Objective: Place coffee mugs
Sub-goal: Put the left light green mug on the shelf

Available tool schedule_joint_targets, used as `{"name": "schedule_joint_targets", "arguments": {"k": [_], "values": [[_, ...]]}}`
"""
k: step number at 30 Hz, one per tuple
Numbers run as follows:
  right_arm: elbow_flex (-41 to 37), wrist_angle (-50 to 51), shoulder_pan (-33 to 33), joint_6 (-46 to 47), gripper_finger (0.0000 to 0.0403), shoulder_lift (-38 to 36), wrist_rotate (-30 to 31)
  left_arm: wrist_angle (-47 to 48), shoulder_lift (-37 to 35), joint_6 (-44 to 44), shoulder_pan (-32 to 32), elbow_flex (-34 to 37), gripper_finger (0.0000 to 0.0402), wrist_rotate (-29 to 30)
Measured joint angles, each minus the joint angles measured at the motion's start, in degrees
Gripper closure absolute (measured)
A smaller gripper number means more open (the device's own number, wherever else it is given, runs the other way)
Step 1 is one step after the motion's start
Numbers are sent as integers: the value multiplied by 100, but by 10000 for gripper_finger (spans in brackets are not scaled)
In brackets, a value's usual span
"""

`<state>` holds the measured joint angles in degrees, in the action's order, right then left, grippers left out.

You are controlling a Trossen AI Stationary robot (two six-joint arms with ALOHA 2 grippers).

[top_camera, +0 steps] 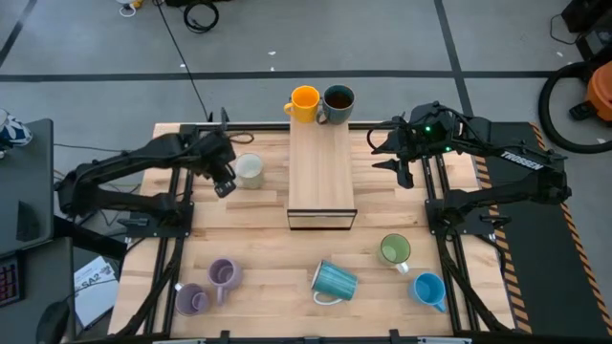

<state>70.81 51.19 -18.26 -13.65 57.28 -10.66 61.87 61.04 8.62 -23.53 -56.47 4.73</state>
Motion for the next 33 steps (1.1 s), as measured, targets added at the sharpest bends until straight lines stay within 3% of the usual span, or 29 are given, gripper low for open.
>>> {"name": "schedule_joint_targets", "arguments": {"k": [11,16,33], "values": [[0,-5,0,0,229,-1,0,-1247,-142,84,-9,1354,225,213],[0,-9,1,0,229,0,2,-1372,-142,86,-15,1388,225,900],[0,-8,2,-20,229,-2,2,-1787,-140,123,-15,1388,225,813]]}}
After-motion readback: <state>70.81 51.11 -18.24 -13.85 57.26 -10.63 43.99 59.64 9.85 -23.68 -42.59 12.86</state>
